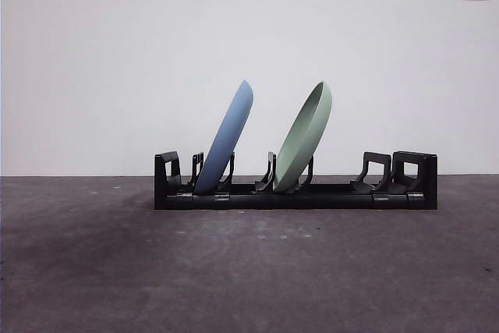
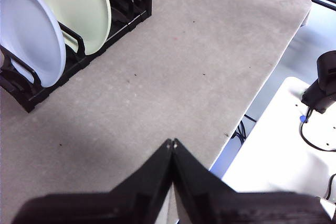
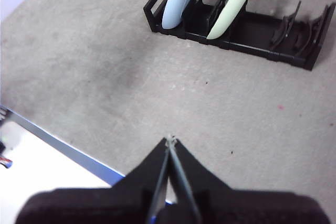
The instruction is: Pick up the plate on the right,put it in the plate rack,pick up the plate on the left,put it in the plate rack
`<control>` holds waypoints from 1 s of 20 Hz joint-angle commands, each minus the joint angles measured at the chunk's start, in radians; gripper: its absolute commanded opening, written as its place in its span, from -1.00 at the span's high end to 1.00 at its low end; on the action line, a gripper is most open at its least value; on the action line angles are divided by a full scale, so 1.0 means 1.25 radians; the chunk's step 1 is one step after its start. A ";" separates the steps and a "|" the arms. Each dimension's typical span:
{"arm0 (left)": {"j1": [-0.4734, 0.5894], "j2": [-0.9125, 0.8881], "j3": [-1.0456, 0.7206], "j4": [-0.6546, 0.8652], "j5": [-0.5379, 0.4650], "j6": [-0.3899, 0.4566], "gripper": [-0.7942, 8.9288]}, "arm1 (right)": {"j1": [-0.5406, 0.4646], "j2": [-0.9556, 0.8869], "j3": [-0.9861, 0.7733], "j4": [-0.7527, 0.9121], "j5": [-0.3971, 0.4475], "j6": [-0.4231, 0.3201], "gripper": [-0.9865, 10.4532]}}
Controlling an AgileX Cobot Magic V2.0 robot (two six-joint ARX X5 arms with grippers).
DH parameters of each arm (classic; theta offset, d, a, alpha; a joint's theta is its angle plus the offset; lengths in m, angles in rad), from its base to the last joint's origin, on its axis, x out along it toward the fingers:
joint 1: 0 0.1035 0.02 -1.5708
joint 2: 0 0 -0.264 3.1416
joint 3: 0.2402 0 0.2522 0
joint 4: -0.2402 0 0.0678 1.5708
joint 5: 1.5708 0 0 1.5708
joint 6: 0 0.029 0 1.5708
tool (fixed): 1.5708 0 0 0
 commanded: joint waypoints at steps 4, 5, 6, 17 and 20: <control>-0.003 0.020 -0.001 0.000 -0.002 0.008 0.84 | 0.000 0.000 -0.006 -0.020 0.015 0.023 0.82; -0.002 0.026 -0.001 0.000 -0.002 0.008 0.85 | 0.000 0.000 -0.006 -0.020 0.029 0.023 0.82; -0.002 0.031 -0.001 0.000 -0.002 0.008 0.85 | 0.000 0.000 -0.006 -0.020 0.042 0.023 0.82; 0.008 0.066 -0.001 0.111 -0.099 0.038 0.84 | 0.000 0.000 -0.006 -0.020 0.156 0.023 0.82; 0.031 0.060 -0.002 0.227 -0.134 0.117 0.84 | 0.000 0.000 -0.006 -0.020 0.174 0.023 0.82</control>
